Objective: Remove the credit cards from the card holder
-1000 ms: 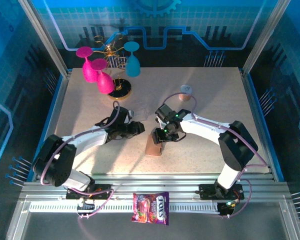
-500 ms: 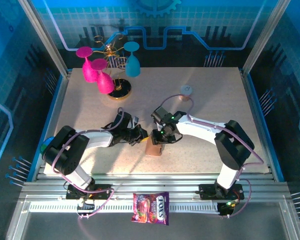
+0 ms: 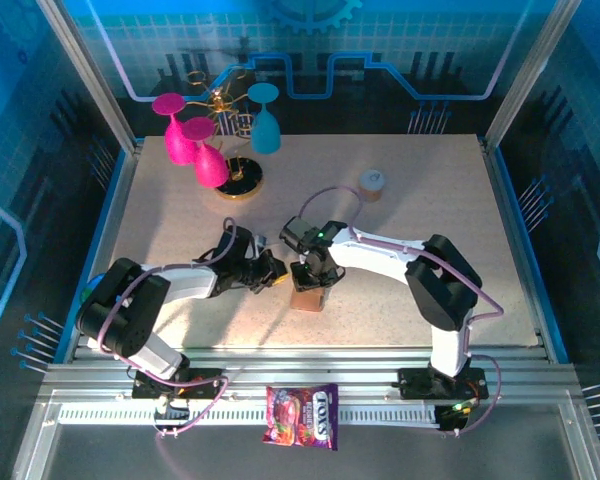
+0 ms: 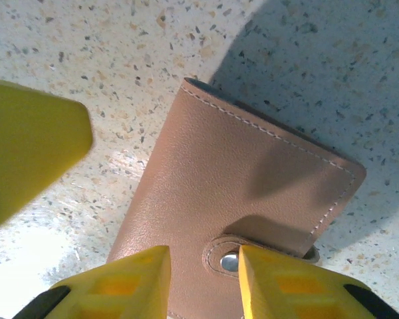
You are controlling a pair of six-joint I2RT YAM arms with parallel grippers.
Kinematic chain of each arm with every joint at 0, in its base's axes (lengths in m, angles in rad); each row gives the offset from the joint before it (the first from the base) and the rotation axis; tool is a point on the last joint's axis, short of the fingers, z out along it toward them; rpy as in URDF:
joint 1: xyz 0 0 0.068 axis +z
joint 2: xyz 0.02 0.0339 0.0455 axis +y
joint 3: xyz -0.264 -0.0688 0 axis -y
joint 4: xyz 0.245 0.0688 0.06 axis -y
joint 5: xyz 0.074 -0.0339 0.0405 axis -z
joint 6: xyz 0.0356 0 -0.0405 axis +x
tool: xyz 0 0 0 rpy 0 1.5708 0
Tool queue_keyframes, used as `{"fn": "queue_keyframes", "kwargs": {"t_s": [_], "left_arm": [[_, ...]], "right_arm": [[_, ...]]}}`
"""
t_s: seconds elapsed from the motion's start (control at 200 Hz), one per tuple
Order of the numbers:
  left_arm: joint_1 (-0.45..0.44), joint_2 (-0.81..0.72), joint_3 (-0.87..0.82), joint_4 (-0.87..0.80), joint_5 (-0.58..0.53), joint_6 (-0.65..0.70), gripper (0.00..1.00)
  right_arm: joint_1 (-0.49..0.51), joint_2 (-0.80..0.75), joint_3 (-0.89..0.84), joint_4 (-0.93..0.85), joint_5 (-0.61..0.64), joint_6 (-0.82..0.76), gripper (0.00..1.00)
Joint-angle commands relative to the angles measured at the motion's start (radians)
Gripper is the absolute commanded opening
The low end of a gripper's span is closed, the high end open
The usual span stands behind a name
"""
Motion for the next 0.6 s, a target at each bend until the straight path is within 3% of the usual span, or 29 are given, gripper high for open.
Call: {"fn": "queue_keyframes", "kwargs": {"t_s": [0.0, 0.595], "left_arm": [[0.015, -0.036, -0.009, -0.035, -0.006, 0.011, 0.01], [0.029, -0.037, 0.006, -0.07, -0.006, 0.044, 0.0]], "right_arm": [[0.023, 0.036, 0.038, -0.078, 0.044, -0.003, 0.35], [0.042, 0.053, 0.071, -0.137, 0.095, -0.02, 0.35]]}}
